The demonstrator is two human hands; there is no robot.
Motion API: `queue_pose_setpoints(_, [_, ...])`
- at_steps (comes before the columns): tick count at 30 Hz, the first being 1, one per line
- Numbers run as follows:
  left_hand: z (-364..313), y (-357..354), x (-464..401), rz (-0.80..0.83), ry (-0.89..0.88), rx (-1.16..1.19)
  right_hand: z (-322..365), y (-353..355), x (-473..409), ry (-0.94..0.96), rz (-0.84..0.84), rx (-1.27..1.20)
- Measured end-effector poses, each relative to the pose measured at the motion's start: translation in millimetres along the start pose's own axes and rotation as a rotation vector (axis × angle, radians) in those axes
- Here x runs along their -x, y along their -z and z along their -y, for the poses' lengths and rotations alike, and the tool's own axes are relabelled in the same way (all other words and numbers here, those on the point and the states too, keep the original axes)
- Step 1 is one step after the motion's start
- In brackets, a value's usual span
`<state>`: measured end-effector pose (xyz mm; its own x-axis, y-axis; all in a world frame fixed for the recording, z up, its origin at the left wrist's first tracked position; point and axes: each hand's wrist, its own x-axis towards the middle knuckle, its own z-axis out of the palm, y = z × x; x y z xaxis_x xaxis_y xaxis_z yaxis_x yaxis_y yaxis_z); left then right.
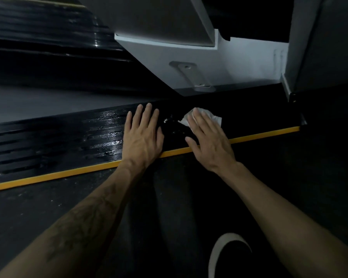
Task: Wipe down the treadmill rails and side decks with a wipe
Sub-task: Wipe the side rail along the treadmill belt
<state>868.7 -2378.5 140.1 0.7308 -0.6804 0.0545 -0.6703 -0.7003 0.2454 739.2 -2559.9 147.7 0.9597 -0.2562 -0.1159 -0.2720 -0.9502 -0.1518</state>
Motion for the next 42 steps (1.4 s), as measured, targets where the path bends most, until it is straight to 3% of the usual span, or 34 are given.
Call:
queue_pose_setpoints(5, [-4, 0, 1, -0.024, 0.012, -0.003, 11, 3, -21, -0.164, 0.017, 0.008])
queue_pose_setpoints(13, [-3, 5, 0, 0.036, 0.016, 0.005, 5, -8, 11, 0.125, -0.058, -0.060])
queue_pose_setpoints(20, [6, 7, 8, 0.042, 0.031, -0.006, 16, 0, -19, -0.058, -0.007, -0.002])
queue_pose_setpoints(26, [7, 9, 19, 0.065, 0.052, -0.004, 3, -8, 12, 0.101, -0.045, -0.032])
queue_pose_setpoints(32, [11, 11, 18, 0.063, 0.036, 0.005, 6, 1, -9, -0.105, -0.002, -0.070])
queue_pose_setpoints(38, [-1, 11, 15, 0.035, 0.093, 0.051, -1, -9, 24, 0.145, -0.047, -0.092])
queue_pose_setpoints(42, [-4, 10, 14, 0.040, 0.115, 0.056, -15, -4, 18, 0.083, -0.047, -0.045])
